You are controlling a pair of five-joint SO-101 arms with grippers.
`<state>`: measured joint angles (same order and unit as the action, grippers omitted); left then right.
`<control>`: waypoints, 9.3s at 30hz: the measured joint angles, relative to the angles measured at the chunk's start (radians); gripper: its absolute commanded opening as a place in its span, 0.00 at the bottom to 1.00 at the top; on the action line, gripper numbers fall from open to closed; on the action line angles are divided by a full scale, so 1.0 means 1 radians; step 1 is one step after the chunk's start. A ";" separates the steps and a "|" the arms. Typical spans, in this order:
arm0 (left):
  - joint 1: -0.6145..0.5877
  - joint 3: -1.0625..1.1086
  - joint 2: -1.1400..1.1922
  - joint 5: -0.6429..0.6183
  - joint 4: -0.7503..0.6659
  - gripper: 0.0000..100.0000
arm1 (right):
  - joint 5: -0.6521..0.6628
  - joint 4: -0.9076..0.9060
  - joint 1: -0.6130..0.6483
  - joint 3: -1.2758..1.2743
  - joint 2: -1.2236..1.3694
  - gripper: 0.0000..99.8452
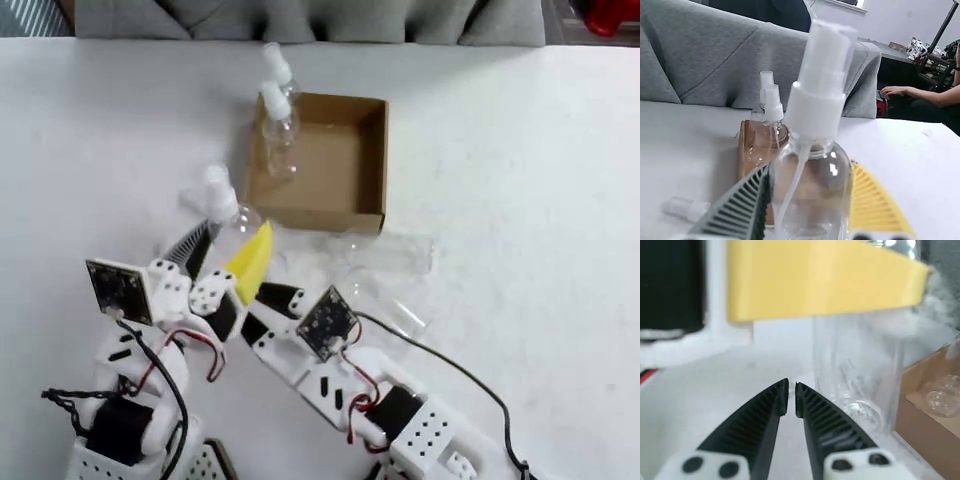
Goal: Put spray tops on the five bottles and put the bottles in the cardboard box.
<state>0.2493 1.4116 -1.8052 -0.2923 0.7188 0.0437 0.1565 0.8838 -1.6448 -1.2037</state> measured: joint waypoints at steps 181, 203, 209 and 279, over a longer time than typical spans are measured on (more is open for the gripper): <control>-0.034 -0.350 1.780 0.153 -1.162 0.32 | -0.002 0.152 -0.560 0.255 0.634 0.02; -0.133 -0.322 1.249 0.121 -0.683 0.03 | -0.002 -0.249 -0.640 0.448 0.634 0.02; -0.236 -0.322 1.201 0.121 -0.486 0.03 | -0.002 -0.341 -0.643 0.485 0.634 0.02; -0.387 0.132 1.189 0.117 -0.977 0.03 | -0.486 -1.135 -0.715 2.355 2.004 0.18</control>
<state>-0.1373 1.5436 -0.6160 -0.1757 -0.2585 -0.4427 -0.9789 0.1688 0.7104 0.8002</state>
